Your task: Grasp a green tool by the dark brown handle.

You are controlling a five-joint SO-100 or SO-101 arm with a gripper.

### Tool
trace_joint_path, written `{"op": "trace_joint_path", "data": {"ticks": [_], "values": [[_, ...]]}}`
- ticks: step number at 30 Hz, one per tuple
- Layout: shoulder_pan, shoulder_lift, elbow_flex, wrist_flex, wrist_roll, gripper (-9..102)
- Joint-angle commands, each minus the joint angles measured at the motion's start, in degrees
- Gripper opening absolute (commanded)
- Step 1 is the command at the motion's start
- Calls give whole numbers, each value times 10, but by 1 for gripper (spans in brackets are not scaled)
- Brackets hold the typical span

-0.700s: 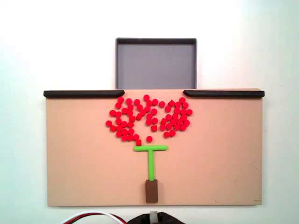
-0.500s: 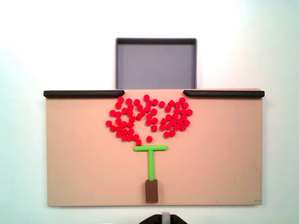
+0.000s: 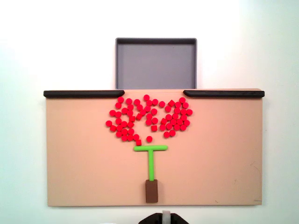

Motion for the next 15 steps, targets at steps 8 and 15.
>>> {"op": "trace_joint_path", "data": {"ticks": [8, 15], "values": [[5, 4, -4, -2, 2, 0], [14, -12, -11, -1, -11, 0]]}}
